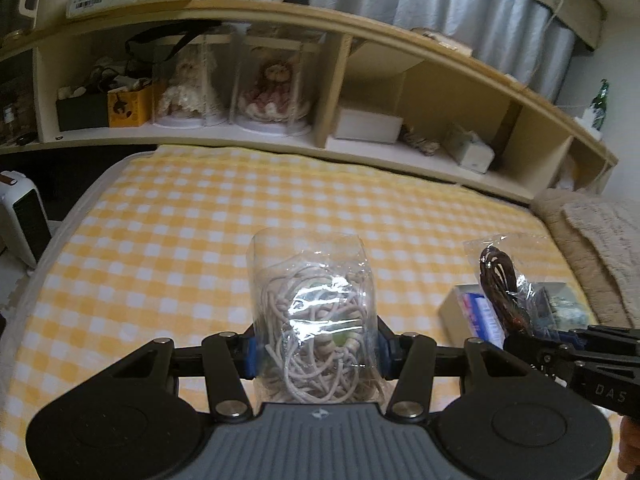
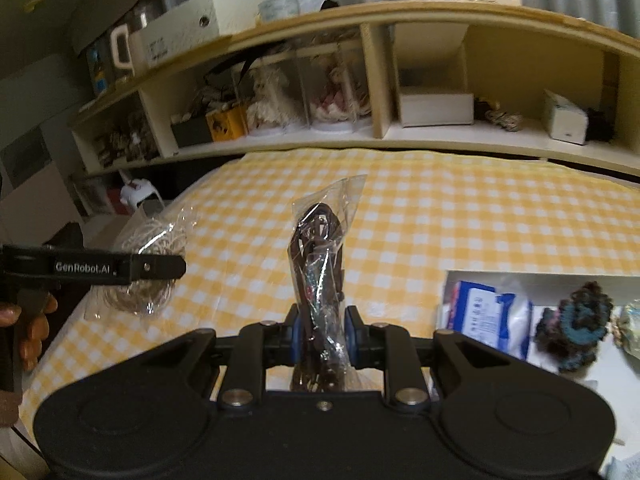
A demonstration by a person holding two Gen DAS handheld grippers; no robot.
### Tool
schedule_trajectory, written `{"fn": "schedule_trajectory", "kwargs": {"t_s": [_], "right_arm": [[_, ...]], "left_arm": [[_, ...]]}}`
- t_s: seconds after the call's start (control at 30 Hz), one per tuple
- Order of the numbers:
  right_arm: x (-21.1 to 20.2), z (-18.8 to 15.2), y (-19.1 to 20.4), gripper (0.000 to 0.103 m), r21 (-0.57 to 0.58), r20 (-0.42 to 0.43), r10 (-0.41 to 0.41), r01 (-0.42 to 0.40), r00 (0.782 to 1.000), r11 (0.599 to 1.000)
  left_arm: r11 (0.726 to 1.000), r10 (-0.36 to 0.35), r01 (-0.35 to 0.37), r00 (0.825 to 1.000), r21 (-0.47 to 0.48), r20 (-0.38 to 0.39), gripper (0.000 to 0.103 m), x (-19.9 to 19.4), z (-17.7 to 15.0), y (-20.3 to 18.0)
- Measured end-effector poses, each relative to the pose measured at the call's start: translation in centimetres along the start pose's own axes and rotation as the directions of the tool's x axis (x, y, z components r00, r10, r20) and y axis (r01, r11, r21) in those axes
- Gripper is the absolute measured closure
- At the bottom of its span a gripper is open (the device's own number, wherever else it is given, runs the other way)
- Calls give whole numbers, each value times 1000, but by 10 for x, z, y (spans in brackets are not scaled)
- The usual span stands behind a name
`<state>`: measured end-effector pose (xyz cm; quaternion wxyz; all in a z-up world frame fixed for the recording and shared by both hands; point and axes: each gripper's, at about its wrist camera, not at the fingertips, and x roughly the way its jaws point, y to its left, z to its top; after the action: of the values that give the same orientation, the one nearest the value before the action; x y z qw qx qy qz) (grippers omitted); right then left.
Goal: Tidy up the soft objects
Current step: 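Carry the string bag with the left gripper while the right gripper carries the cable bag to the box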
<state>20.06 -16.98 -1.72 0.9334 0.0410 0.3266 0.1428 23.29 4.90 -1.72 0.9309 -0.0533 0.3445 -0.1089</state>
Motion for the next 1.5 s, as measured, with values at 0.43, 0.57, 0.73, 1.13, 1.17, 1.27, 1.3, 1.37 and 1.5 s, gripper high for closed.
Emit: {"fn": "schedule_trajectory", "kwargs": {"t_s": [0.43,0.57,0.73,1.13,1.17,1.27,1.3,1.37,1.5], "right_arm": [[-59,-5,-36,81,94,81,-63,55,995,994],[-77,-11,-59,81,140,99,-133,118,986,983],[-94,-20,-92,81,216,98,-212,187,972,958],[-112,-50,-178,81,518,19,-391,326,920,791],[-112,-55,-184,81,552,3,-393,326,919,767],[-106,-63,-196,81,608,-40,-395,336,918,720],[-104,-63,-197,81,593,-60,-405,359,912,720],[-97,-62,-196,81,532,-92,-419,400,904,747],[-77,-61,-196,81,433,-151,-371,399,916,808]], "left_arm": [[990,-135,134,990,40,36,51,-23,-9,-53],[980,-198,198,980,26,23,51,-14,-11,-74],[955,-297,297,954,8,-40,51,7,-20,-105],[893,-420,442,887,84,-194,51,52,-50,-181],[889,-417,444,886,111,-204,51,55,-53,-187],[878,-405,449,882,166,-241,51,69,-62,-199],[877,-403,450,879,167,-255,51,74,-65,-201],[877,-400,453,873,159,-279,51,82,-71,-202],[884,-400,453,860,113,-318,51,100,-77,-200]]}}
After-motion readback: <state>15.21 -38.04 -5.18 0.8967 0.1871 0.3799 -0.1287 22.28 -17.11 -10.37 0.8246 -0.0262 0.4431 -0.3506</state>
